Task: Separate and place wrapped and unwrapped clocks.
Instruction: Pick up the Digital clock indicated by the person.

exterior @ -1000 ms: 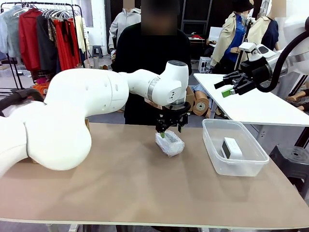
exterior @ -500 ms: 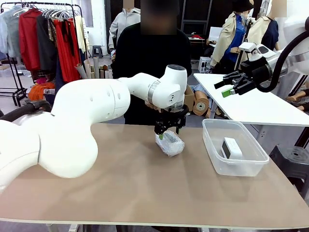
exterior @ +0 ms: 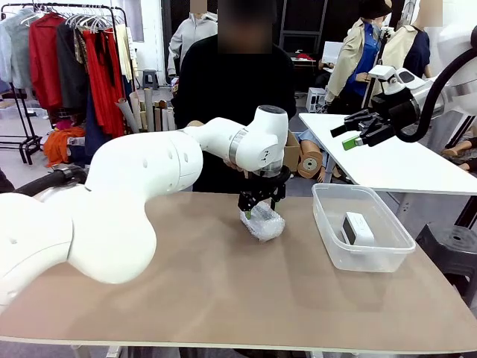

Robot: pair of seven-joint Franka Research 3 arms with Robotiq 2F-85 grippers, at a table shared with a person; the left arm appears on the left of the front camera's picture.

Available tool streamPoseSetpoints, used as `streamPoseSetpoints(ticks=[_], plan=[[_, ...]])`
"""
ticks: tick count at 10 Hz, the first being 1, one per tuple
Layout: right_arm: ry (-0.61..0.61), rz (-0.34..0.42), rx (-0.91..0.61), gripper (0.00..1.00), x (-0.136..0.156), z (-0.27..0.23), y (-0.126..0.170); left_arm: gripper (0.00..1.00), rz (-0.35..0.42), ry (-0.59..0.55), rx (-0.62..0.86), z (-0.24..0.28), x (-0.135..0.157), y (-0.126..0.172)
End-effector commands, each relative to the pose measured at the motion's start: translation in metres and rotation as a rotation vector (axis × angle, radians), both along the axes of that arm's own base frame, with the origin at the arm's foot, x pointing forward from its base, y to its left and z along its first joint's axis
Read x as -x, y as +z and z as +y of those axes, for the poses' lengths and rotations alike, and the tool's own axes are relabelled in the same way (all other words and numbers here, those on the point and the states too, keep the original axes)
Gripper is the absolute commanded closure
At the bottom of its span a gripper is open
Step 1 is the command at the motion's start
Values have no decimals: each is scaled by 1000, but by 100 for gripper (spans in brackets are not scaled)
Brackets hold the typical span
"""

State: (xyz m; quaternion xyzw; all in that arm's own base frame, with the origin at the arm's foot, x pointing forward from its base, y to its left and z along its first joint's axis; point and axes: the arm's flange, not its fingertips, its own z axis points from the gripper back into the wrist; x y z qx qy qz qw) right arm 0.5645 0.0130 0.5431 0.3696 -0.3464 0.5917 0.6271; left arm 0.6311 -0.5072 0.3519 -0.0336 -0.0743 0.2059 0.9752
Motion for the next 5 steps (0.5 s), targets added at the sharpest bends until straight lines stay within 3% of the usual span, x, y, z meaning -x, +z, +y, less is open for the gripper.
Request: streamPoseSetpoints(ticks=[1,5], plan=[[-1,-4,3,0,0,0,1,0,9,21,8,-20,-24,6],[-1,-4,3,0,0,0,1,0,34,24,25,-20,-28,-7]])
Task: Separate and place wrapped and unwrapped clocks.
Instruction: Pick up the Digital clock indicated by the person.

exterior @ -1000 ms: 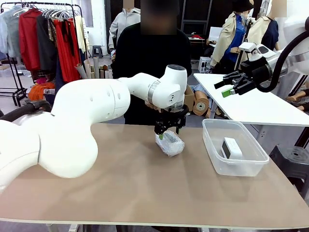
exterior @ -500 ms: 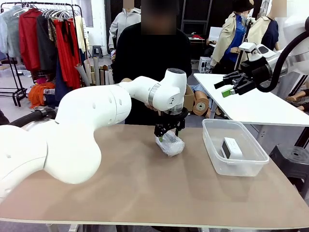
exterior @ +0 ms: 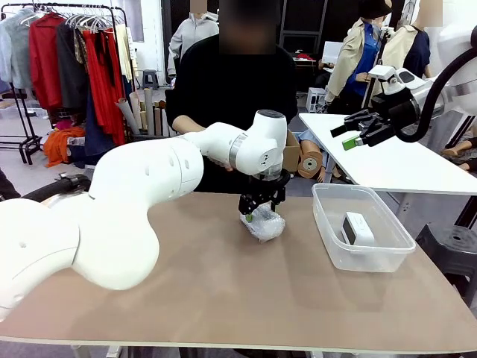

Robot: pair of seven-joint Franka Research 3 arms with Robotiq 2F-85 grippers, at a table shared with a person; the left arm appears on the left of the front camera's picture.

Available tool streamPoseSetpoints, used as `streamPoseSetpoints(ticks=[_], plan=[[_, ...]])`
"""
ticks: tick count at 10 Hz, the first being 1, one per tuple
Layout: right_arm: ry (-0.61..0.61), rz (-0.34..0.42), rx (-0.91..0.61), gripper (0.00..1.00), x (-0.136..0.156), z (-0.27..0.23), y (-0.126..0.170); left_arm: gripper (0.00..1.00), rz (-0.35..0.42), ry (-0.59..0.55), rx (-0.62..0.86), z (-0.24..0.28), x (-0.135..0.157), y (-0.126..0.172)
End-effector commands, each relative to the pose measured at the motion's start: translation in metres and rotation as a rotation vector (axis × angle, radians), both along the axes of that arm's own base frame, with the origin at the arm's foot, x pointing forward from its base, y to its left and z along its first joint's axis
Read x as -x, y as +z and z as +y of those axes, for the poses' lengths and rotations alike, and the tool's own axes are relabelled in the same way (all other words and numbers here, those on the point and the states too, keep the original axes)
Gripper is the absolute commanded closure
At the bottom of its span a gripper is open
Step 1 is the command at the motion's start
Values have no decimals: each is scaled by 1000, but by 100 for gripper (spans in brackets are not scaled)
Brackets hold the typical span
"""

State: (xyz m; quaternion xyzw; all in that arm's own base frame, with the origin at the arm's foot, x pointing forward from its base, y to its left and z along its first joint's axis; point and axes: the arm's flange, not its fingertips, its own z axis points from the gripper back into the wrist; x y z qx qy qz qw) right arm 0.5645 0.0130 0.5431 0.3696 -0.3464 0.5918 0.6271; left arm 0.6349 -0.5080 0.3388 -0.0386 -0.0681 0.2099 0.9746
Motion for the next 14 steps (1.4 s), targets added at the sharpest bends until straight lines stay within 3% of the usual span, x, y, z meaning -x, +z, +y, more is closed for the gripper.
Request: streamPoseSetpoints(ticks=[1,9,10,11,14], plan=[[-1,-4,3,0,0,0,1,0,30,19,7,-18,-24,4],[-1,-4,3,0,0,0,1,0,67,31,-4,-11,-29,-24],[-1,-4,3,0,0,0,1,0,54,-12,-45,-10,-26,-24],[-1,-4,3,0,0,0,1,0,52,31,30,5,-6,-19],[-1,-4,3,0,0,0,1,0,52,31,30,5,-6,-19]])
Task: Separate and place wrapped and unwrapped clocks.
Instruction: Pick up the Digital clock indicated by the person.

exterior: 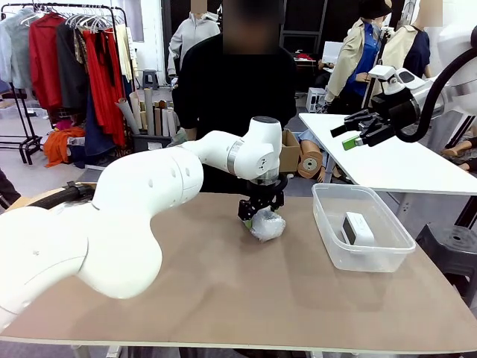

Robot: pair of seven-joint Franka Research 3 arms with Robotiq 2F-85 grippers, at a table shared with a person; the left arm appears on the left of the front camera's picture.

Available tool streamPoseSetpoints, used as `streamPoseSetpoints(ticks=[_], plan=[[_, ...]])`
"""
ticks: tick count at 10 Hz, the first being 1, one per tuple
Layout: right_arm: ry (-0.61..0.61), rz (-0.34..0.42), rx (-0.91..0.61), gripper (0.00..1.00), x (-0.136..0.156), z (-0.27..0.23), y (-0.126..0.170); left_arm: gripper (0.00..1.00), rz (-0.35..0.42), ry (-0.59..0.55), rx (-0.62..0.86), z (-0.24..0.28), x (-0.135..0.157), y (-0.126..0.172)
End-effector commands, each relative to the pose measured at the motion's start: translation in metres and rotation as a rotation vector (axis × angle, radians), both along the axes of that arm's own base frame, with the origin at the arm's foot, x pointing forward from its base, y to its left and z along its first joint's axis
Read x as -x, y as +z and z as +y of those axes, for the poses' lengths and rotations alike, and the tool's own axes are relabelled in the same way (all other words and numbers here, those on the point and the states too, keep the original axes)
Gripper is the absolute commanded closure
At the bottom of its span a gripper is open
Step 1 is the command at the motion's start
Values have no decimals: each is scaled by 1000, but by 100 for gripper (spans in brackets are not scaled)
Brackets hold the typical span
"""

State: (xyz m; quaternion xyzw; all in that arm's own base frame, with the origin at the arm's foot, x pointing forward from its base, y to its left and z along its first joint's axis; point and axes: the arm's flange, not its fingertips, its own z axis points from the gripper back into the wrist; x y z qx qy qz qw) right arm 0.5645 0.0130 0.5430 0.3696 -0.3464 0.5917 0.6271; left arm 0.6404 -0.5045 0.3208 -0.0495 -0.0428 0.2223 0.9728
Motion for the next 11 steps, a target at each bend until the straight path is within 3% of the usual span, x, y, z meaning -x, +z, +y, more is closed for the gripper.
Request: streamPoseSetpoints(ticks=[1,5,11], plan=[[-1,-4,3,0,0,0,1,20,0,0,0,0,0,0],[-1,-4,3,0,0,0,1,99,-28,-38,-23,0,13,19],[-1,-4,3,0,0,0,1,100,57,-159,-160,23,86,86]])
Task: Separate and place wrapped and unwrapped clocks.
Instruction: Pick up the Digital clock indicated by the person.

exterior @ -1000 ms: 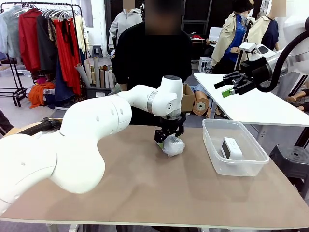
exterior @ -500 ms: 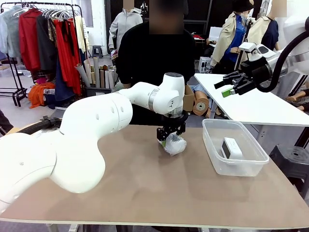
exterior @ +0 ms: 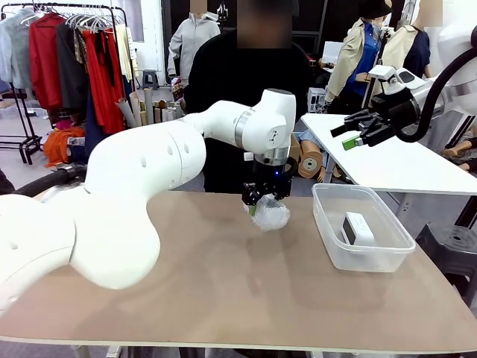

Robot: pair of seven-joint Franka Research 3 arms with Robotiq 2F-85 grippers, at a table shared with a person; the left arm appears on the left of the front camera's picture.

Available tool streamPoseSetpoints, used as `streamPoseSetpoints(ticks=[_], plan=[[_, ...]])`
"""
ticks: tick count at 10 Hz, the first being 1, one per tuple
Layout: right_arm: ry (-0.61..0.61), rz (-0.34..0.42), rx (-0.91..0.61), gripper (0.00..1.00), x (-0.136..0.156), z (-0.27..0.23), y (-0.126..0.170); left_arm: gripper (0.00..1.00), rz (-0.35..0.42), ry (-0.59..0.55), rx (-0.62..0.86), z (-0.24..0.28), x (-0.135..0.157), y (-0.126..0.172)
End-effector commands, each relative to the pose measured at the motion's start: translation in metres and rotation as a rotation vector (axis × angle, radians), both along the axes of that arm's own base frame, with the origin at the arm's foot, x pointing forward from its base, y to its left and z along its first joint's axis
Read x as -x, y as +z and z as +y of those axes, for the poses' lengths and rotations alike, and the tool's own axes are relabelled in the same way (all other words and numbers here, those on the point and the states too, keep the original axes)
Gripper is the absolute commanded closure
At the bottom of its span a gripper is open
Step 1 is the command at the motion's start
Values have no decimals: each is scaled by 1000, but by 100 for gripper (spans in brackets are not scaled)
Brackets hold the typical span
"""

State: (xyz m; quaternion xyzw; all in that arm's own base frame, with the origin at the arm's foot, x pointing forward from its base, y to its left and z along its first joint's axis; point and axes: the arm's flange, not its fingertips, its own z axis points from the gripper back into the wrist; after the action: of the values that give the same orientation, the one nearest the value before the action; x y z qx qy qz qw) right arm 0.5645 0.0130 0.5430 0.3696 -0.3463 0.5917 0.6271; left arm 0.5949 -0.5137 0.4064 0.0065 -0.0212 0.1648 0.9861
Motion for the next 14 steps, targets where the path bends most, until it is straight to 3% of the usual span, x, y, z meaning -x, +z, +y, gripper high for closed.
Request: streamPoseSetpoints(ticks=[1,4,8,11,14], plan=[[-1,-4,3,0,0,0,1,100,-28,-77,-85,38,53,14],[-1,-4,3,0,0,0,1,100,-52,-135,-158,55,88,61],[-1,-4,3,0,0,0,1,100,-104,-184,-186,63,108,121],[-1,-4,3,0,0,0,1,100,-74,-282,-128,82,117,166],[-1,-4,3,0,0,0,1,100,-120,-355,-26,101,133,204]])
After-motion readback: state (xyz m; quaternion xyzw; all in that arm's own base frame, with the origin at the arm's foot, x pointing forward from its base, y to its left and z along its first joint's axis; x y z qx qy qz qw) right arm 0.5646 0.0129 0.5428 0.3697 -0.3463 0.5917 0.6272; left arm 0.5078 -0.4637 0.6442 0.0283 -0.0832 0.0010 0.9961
